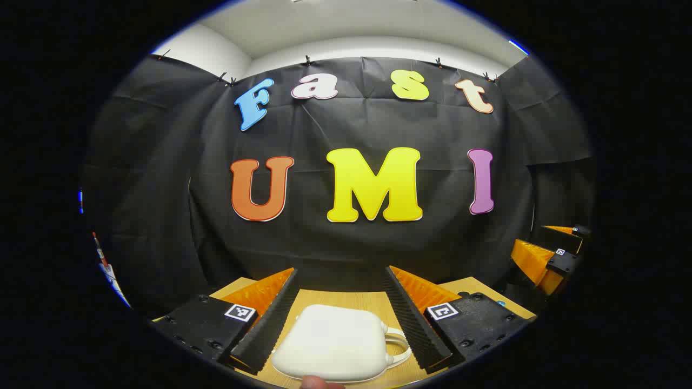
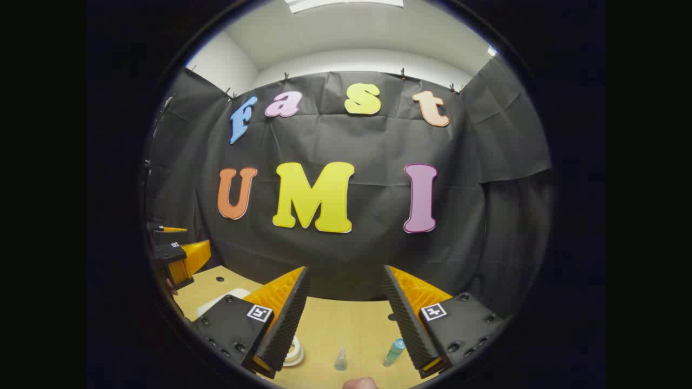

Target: First open the suitcase, pack the skin care products into it, and then close the suitcase.

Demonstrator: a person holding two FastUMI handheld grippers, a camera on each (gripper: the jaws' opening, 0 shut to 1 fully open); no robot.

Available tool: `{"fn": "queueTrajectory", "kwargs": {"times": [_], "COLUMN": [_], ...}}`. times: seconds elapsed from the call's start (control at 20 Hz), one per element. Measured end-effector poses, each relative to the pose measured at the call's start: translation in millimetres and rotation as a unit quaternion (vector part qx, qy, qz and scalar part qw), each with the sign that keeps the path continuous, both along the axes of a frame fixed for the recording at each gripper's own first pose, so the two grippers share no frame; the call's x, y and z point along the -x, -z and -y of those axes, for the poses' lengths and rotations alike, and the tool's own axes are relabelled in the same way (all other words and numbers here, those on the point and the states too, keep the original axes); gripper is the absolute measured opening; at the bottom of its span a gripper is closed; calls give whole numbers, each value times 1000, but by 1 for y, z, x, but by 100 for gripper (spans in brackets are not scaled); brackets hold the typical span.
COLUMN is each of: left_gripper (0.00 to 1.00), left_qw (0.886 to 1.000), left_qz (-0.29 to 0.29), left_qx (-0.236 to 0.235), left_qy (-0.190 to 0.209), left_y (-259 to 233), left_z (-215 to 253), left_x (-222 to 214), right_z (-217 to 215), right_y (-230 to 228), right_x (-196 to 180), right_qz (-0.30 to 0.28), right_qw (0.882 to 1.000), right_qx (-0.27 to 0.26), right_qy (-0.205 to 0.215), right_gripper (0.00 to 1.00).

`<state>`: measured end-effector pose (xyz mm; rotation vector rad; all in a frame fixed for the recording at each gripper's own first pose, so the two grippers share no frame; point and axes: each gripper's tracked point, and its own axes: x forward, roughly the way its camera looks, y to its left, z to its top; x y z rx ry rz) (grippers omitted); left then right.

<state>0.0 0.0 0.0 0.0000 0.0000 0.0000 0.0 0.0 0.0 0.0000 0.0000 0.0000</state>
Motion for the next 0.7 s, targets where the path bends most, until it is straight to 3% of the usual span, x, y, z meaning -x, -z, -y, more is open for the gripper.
{"fn": "queueTrajectory", "kwargs": {"times": [0.45,0.7], "left_gripper": [99,99], "left_qw": [1000,999], "left_qz": [14,-11], "left_qx": [-18,-24], "left_qy": [20,40], "left_y": [-9,8], "left_z": [28,48], "left_x": [9,6], "right_z": [29,50], "right_y": [-1,7], "right_x": [6,8], "right_qz": [-2,-12], "right_qw": [1000,999], "right_qx": [-14,-10], "right_qy": [21,30], "right_gripper": [81,81]}}
